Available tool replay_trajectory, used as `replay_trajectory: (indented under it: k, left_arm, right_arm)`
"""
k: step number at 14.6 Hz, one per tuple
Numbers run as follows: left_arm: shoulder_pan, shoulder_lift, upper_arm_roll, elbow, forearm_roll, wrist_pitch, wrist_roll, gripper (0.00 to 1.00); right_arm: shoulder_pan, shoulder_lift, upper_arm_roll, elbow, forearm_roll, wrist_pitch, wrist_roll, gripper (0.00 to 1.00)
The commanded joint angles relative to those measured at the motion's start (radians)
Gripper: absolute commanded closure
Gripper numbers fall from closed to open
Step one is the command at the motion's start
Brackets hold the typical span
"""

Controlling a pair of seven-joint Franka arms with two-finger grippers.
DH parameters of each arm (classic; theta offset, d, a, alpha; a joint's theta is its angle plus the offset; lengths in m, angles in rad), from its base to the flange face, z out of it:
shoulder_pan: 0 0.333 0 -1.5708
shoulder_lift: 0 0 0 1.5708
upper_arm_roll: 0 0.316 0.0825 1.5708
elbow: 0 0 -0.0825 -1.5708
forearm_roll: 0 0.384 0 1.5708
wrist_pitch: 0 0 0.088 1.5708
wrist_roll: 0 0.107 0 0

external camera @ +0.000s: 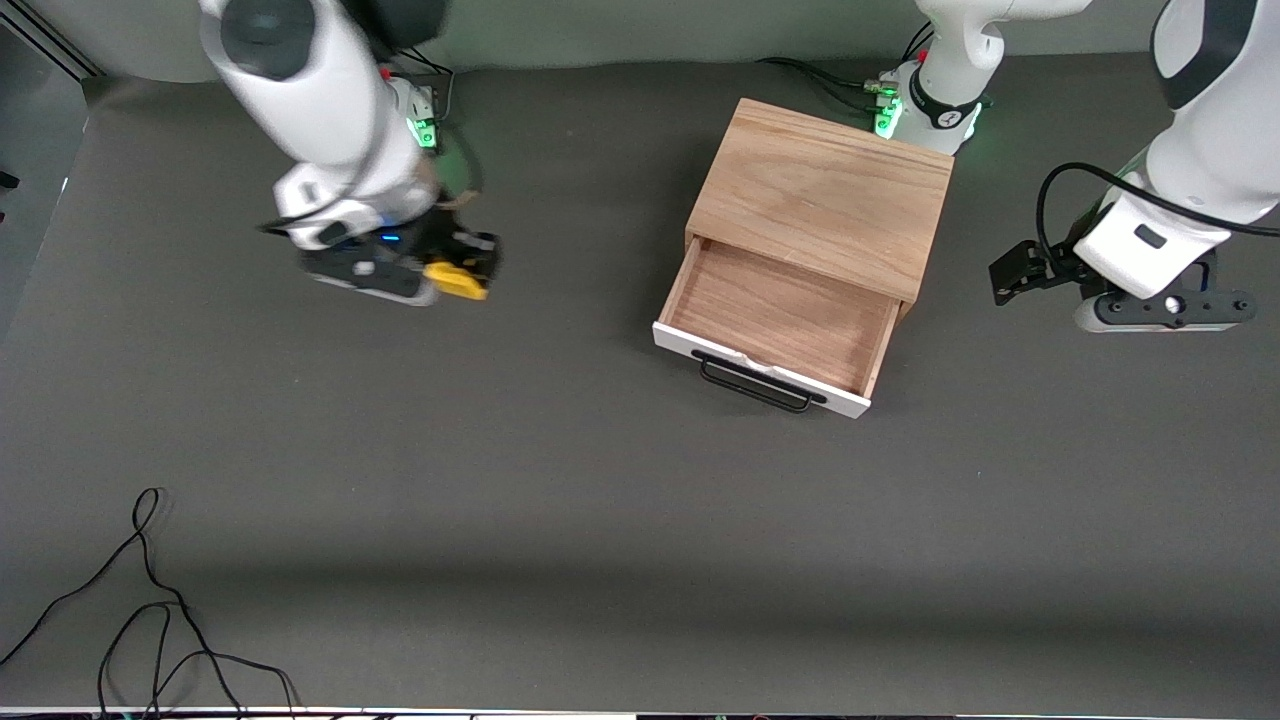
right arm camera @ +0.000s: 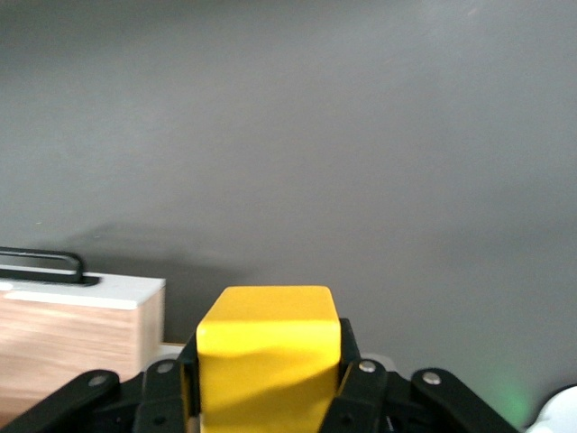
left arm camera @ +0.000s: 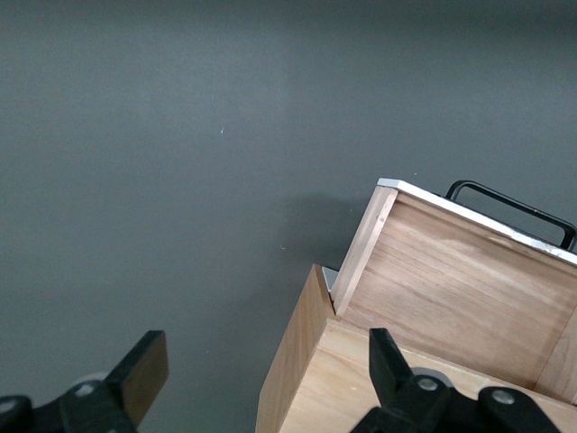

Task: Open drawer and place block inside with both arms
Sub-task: 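Carry the yellow cube with the right gripper over the open drawer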

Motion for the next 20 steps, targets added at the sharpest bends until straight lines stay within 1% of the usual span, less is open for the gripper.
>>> replay_trajectory:
  k: [1,3,6,7,8,9,11,14,17,20]
  left_arm:
    - [-0.005,-0.028,-0.003,0.017,0.01,-0.042,0.018,0.0]
    - [0.001,-0.033,-0.002,0.022,0.01,-0.093,0.017,0.0]
    - [-0.01,-0.043,-0.005,0.014,0.011,-0.085,0.011,0.0]
    - [-0.019,-0.053,-0.007,0.011,0.013,-0.095,0.002,0.0]
    - [-0.005,-0.054,-0.028,0.008,0.014,-0.096,0.002,0.0]
    - [0.008,-0.053,-0.033,0.008,0.014,-0.096,0.008,0.0]
    - [0.035,-0.051,-0.036,0.009,0.014,-0.101,0.017,0.0]
    - [0.026,-0.042,-0.036,0.014,0.014,-0.116,0.006,0.0]
    - [0.027,-0.042,-0.036,0.014,0.014,-0.118,0.005,0.0]
    - [0.03,-0.042,-0.036,0.014,0.014,-0.125,0.006,0.0]
  right_arm:
    - [0.074,0.163,-0.012,0.189,-0.005,-0.017,0.128,0.57]
    - [0.103,0.218,-0.012,0.241,-0.005,-0.014,0.208,0.57]
    - [0.16,0.292,-0.012,0.302,-0.006,0.027,0.291,0.58]
    - [0.175,0.31,-0.012,0.315,-0.006,0.032,0.312,0.58]
    - [0.196,0.329,-0.012,0.327,-0.009,0.041,0.326,0.58]
    - [0.213,0.346,-0.012,0.336,-0.009,0.058,0.334,0.58]
    - [0.238,0.378,-0.012,0.349,-0.009,0.098,0.366,0.59]
    - [0.296,0.457,-0.014,0.39,-0.012,0.165,0.44,0.59]
    - [0.331,0.527,-0.015,0.425,-0.015,0.194,0.491,0.59]
    - [0.344,0.565,-0.017,0.425,-0.015,0.208,0.492,0.59]
